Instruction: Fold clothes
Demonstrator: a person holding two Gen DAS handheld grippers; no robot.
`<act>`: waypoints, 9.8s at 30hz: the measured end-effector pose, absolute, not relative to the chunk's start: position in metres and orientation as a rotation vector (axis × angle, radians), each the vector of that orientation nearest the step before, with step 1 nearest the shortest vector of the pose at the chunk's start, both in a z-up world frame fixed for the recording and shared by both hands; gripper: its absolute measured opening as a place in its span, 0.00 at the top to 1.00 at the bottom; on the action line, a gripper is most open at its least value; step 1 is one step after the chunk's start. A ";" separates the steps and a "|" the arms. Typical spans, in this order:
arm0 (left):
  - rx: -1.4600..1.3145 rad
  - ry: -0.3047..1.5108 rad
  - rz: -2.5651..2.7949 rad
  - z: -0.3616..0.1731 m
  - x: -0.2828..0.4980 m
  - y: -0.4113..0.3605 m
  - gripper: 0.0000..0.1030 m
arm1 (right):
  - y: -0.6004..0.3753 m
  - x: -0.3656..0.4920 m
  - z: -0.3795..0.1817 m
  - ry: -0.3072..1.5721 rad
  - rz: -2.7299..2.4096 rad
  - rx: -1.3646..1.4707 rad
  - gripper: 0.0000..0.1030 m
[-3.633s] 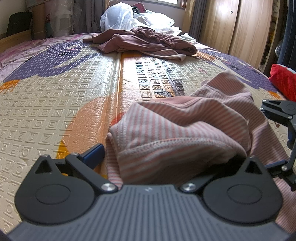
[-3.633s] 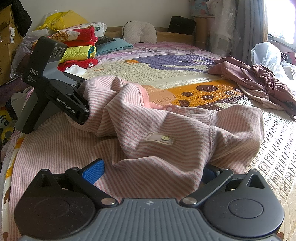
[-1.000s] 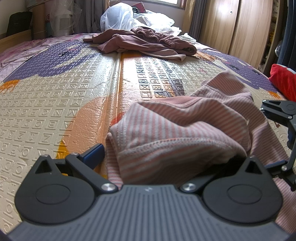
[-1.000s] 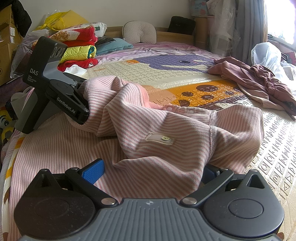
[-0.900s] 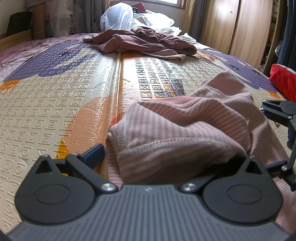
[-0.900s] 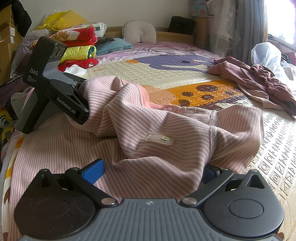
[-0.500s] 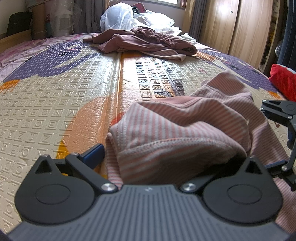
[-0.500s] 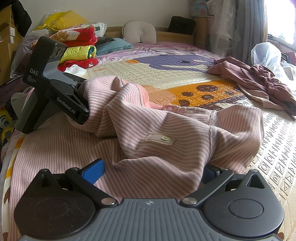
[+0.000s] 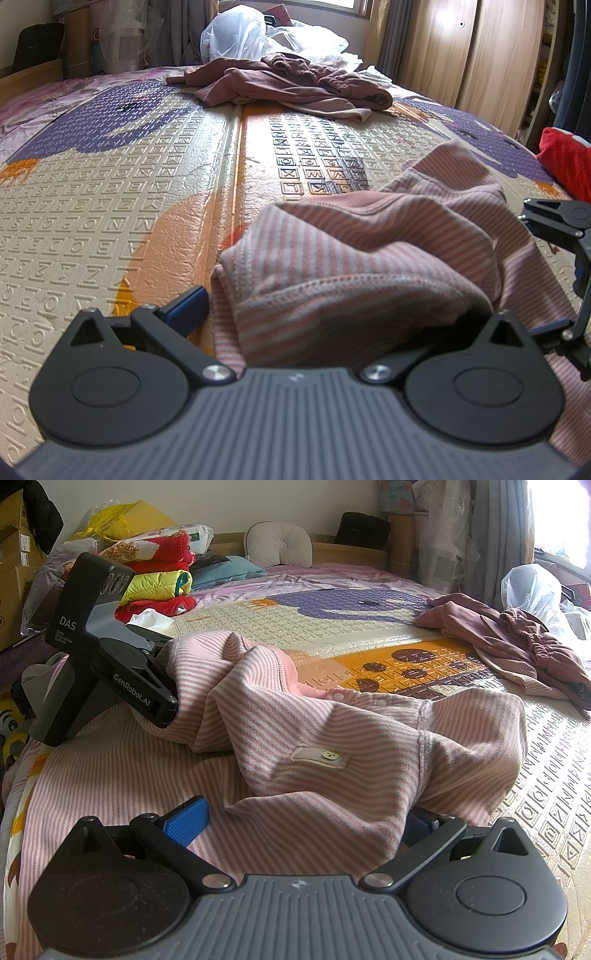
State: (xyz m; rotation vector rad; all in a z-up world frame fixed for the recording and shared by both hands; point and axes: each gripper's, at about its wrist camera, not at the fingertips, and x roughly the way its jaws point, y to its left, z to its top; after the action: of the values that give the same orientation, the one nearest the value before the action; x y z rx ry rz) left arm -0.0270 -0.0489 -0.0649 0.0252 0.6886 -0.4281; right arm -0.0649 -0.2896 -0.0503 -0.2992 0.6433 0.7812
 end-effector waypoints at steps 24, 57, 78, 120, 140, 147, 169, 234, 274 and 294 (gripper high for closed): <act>0.025 0.689 -0.428 -0.065 -0.027 -0.049 0.00 | -0.290 -0.065 -0.050 0.643 0.781 -0.299 0.00; 0.025 0.689 -0.428 -0.065 -0.027 -0.049 0.00 | -0.290 -0.066 -0.050 0.643 0.781 -0.299 0.00; 0.025 0.689 -0.427 -0.065 -0.027 -0.049 0.00 | -0.290 -0.066 -0.050 0.643 0.781 -0.299 0.00; 0.025 0.689 -0.427 -0.065 -0.027 -0.049 0.00 | -0.290 -0.067 -0.050 0.643 0.782 -0.299 0.00; 0.025 0.689 -0.427 -0.065 -0.027 -0.049 0.00 | -0.290 -0.067 -0.050 0.643 0.782 -0.299 0.00; 0.025 0.689 -0.427 -0.065 -0.027 -0.049 0.00 | -0.290 -0.067 -0.050 0.643 0.782 -0.299 0.00; 0.023 0.683 -0.429 -0.067 -0.026 -0.050 0.00 | -0.291 -0.067 -0.051 0.644 0.781 -0.300 0.00; 0.013 0.682 -0.436 -0.067 -0.026 -0.047 0.00 | -0.292 -0.065 -0.049 0.647 0.781 -0.299 0.00; 0.015 0.686 -0.435 -0.067 -0.025 -0.048 0.00 | -0.291 -0.066 -0.050 0.645 0.781 -0.300 0.00; 0.015 0.685 -0.435 -0.067 -0.025 -0.049 0.00 | -0.291 -0.066 -0.050 0.645 0.781 -0.300 0.00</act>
State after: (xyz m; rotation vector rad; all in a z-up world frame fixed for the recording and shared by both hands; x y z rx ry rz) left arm -0.0250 -0.0486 -0.0670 0.0150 0.6854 -0.4349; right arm -0.0661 -0.2910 -0.0500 -0.3000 0.6454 0.7811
